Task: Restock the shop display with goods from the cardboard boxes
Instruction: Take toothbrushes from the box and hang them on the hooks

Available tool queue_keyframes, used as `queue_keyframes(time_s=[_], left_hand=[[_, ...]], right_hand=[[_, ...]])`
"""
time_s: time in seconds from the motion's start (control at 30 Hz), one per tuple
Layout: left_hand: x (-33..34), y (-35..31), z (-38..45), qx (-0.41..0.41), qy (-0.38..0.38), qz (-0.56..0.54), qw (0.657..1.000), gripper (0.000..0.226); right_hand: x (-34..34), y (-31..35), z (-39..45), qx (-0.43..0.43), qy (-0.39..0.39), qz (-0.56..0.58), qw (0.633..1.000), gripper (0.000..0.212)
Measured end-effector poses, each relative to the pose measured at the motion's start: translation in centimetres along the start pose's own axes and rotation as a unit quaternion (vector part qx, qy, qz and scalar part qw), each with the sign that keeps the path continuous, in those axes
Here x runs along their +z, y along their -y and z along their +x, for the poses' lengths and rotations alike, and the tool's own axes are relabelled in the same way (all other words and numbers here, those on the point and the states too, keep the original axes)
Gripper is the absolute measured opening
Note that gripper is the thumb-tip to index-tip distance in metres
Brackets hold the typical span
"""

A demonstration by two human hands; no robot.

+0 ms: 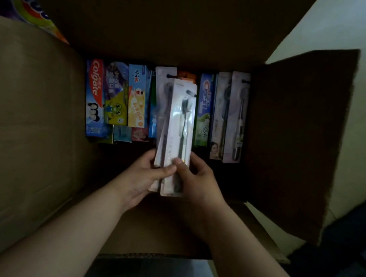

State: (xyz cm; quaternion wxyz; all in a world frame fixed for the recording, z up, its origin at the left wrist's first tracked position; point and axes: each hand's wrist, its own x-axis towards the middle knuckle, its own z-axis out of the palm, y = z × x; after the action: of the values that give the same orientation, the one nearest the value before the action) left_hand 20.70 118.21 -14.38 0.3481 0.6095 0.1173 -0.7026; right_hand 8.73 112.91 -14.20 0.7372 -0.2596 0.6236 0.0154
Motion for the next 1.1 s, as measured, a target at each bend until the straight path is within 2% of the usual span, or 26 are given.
queue_keyframes(time_s=[0.03,0.07,0.13,0.2,0.27,0.33,0.5,0.6,0.8,0.93,1.1], left_hand=[[-0.2,0.0,0.2,0.008,-0.006,0.009,1.0,0.049],[-0.4,0.0,0.5,0.015,-0.01,0.018,1.0,0.048],[-0.7,0.0,1.0,0.023,-0.024,0.033,0.999,0.044],[-1.1,0.1,1.8,0.03,-0.047,0.048,0.997,0.039],[-1.5,0.5,2.6,0.037,-0.061,0.056,0.996,0.038],[-1.8,0.8,3.1,0.043,-0.067,0.063,0.995,0.04],[-2.3,1.4,3.8,0.041,-0.068,0.054,0.995,0.047],[-2.6,1.5,4.0,0.029,-0.078,0.052,0.995,0.045],[-2.9,1.4,4.0,0.028,-0.092,0.053,0.994,0.038],[-3.0,0.9,3.1,0.033,-0.088,0.045,0.995,0.036],[-3.8,0.0,1.9,0.038,-0.091,0.024,0.995,0.034]], right_hand=[[-0.2,-0.1,0.1,0.006,-0.005,-0.013,1.0,0.012],[-0.4,-0.3,0.2,0.011,-0.014,-0.027,0.999,0.016],[-1.3,-1.0,1.1,-0.016,-0.07,-0.104,0.992,0.046],[-2.7,-1.2,2.5,-0.073,-0.176,-0.204,0.96,0.058],[-4.4,-1.2,4.2,-0.101,-0.27,-0.261,0.921,0.058],[-5.6,-1.4,5.9,-0.101,-0.309,-0.313,0.892,0.056],[-6.0,-2.5,8.3,-0.122,-0.338,-0.322,0.876,0.043],[-6.2,-2.1,8.9,-0.087,-0.328,-0.36,0.869,0.044],[-6.3,-1.0,9.4,-0.041,-0.373,-0.385,0.843,0.046],[-5.8,-0.7,9.0,-0.032,-0.386,-0.314,0.867,0.051],[-3.3,-0.7,7.7,-0.089,-0.357,-0.256,0.894,0.046]])
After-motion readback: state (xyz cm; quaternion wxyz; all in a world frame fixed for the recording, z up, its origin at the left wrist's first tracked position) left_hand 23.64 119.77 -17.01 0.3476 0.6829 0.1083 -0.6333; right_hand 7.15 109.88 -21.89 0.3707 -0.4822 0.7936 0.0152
